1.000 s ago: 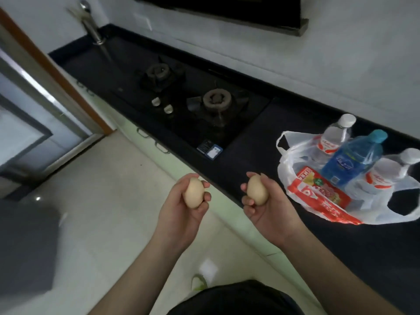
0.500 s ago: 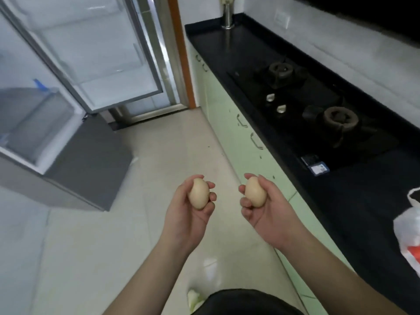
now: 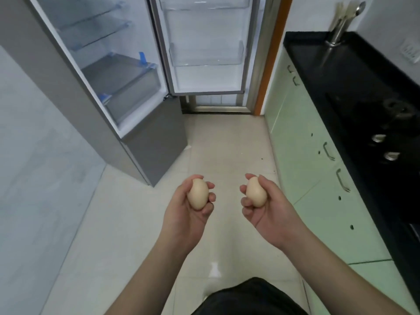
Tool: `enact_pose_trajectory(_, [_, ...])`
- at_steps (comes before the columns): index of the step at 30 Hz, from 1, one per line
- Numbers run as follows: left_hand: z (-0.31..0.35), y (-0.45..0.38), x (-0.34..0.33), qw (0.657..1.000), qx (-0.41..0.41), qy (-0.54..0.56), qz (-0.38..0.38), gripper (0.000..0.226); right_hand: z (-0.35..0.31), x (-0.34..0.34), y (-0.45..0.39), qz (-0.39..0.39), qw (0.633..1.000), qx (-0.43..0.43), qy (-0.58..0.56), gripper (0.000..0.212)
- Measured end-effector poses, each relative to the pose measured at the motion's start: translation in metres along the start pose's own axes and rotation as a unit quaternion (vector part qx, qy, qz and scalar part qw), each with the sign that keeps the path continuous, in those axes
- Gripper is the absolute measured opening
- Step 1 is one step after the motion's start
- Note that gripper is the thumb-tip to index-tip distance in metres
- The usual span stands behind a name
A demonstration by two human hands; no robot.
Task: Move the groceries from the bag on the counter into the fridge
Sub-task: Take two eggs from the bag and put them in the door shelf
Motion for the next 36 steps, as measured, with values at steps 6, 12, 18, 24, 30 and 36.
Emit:
enact_pose_trajectory(6, [0.01, -0.039, 0.006, 0.999, 0.001, 0.005, 0.031, 0.016, -0.016, -0.009, -0.056, -0.025, 0.998, -0.008, 0.049, 0.026])
enact_pose_trajectory(12, [0.021, -0.114, -0.016, 0.997, -0.007, -0.007, 0.075, 0.015, -0.061, -0.001, -0.123, -0.036, 0.998, -0.02, 0.039, 0.023])
enact_pose_trajectory(18, [0.038, -0.182, -0.051, 0.997, -0.014, -0.008, 0.079, 0.014, -0.124, 0.006, -0.186, -0.034, 0.998, -0.031, 0.036, 0.024])
enact_pose_trajectory(24, [0.054, -0.228, -0.061, 0.997, -0.007, -0.016, 0.077, 0.015, -0.146, -0.008, -0.24, -0.037, 0.998, -0.034, 0.024, 0.023])
enact_pose_trajectory(30, [0.097, -0.288, -0.055, 0.997, -0.019, -0.024, 0.073, 0.016, -0.146, -0.038, -0.303, -0.027, 0.999, -0.045, 0.008, 0.02])
enact_pose_trajectory(36, [0.159, -0.354, -0.041, 0.998, -0.014, -0.045, 0.047, 0.018, -0.146, -0.102, -0.377, -0.041, 0.999, -0.028, 0.021, 0.021])
Point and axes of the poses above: each hand's wrist, its own y-axis away from the middle knuckle, its own x-axis out of the back of the hand, z = x × y, the point moved 3 cm from there along -y, towards the middle knuckle, and after that the axes turned 2 degrees about -z, right-handed, at the moved point
